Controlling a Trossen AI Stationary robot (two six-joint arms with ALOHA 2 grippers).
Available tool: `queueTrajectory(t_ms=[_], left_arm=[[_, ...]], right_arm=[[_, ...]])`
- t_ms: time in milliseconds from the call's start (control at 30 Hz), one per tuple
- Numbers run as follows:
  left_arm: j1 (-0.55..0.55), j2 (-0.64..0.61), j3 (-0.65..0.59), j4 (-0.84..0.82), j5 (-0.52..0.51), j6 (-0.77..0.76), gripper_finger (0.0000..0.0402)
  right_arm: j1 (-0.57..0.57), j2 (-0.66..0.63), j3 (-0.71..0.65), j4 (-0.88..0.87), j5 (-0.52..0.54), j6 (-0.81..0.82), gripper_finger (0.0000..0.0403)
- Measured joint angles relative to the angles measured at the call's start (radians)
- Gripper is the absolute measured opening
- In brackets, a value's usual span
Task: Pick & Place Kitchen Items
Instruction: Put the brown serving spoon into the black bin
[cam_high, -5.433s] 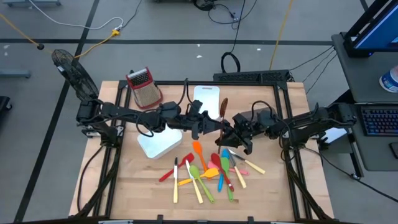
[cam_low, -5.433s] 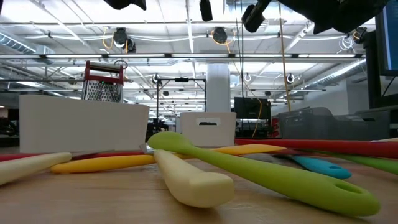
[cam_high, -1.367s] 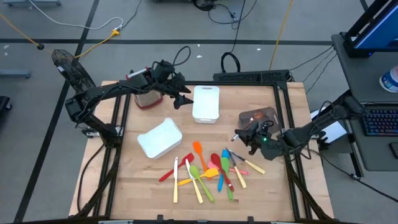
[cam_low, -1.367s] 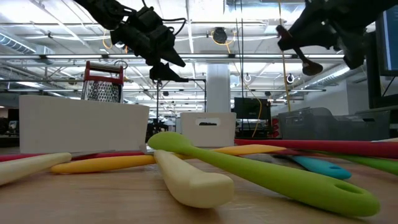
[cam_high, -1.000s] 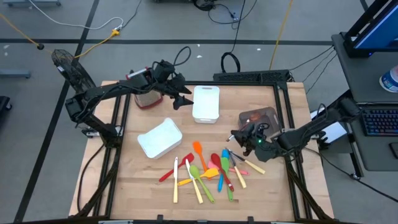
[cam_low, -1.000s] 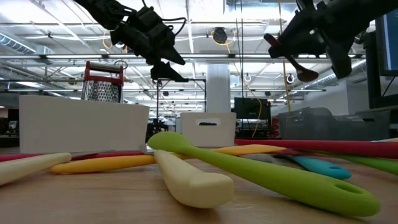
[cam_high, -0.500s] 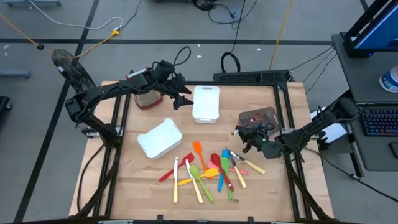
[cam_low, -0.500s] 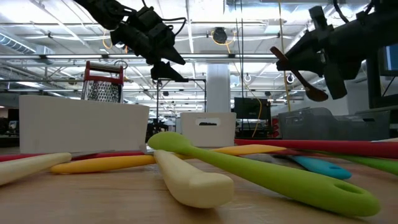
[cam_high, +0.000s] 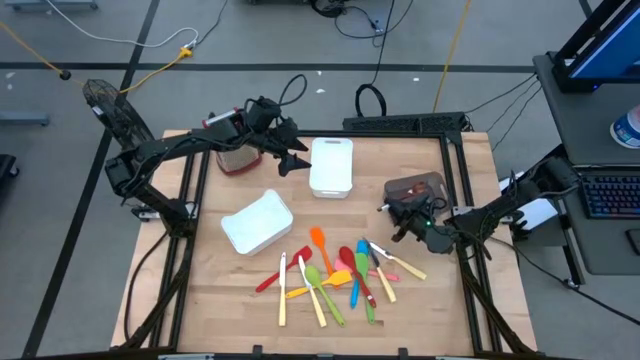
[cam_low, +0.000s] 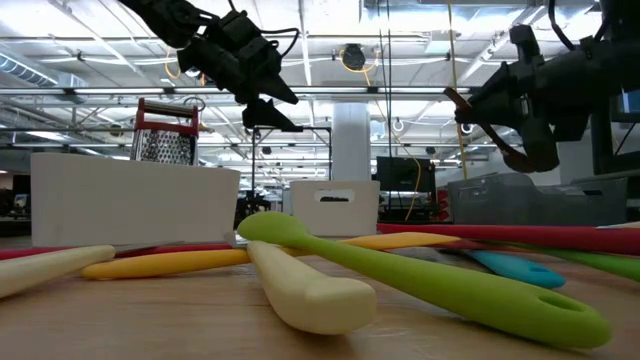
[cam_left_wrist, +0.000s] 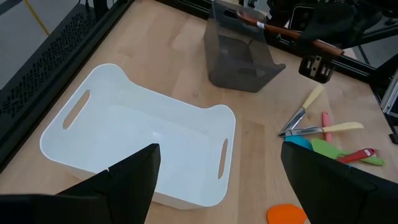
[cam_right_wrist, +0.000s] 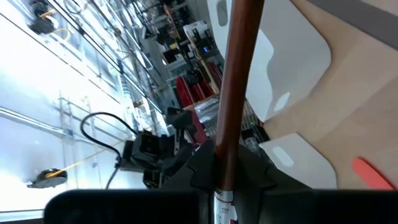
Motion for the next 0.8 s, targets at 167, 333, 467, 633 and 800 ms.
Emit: queueTrajectory(t_ms=[167, 333, 467, 633, 800], left_arm=[[0.000, 0.000, 0.000, 0.000, 0.000, 0.000, 0.0340], [0.000, 0.000, 0.000, 0.000, 0.000, 0.001, 0.0340], [0.001, 0.000, 0.000, 0.000, 0.000, 0.004, 0.0340], [0.001, 0.000, 0.000, 0.000, 0.000, 0.005, 0.0340], [0.001, 0.000, 0.000, 0.001, 0.000, 0.006, 0.0340]], right_arm=[[0.001, 0.000, 0.004, 0.004, 0.031, -0.002, 0.0022], [0.002, 0.000, 0.027, 0.005, 0.057, -0.017, 0.0022], [0.008, 0.000, 0.027, 0.005, 0.052, -0.009, 0.0022], [0.038, 0.000, 0.027, 0.011, 0.050, -0.005, 0.0022], [0.040, 0.000, 0.012, 0.012, 0.054, -0.005, 0.0022]])
